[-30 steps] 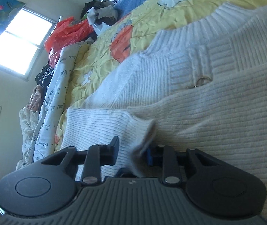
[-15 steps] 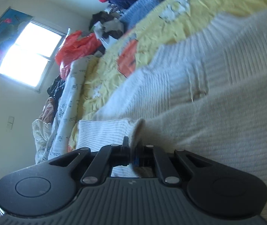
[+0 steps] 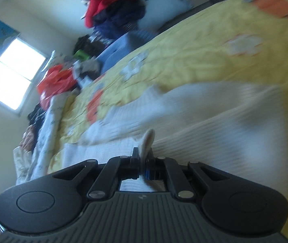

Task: Fold small clothes

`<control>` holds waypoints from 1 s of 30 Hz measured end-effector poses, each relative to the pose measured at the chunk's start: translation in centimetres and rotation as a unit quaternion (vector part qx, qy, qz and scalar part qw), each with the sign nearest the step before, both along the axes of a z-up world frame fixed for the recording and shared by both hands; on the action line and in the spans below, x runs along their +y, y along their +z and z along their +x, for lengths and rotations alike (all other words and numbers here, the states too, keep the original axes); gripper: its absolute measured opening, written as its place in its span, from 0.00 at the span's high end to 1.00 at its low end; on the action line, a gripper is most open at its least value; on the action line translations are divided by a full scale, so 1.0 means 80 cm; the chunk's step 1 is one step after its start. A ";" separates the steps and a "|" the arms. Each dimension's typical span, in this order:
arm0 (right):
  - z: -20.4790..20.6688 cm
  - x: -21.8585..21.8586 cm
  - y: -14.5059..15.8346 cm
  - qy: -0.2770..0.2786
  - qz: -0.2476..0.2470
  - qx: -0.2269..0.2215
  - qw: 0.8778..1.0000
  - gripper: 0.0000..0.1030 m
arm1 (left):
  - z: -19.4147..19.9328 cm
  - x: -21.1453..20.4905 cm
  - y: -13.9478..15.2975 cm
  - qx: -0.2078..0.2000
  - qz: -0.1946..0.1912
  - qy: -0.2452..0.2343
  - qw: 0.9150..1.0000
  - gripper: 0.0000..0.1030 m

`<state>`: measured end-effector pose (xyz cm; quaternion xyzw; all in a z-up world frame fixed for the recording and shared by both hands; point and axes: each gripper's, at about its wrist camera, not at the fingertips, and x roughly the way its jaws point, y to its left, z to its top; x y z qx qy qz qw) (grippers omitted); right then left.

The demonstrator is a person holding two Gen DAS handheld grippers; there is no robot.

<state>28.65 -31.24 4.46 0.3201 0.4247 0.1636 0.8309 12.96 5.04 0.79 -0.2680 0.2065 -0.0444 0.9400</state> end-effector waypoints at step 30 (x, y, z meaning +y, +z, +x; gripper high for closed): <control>-0.029 0.043 -0.039 0.029 -0.032 0.003 0.999 0.91 | -0.002 0.000 0.000 0.002 0.005 0.005 1.000 0.25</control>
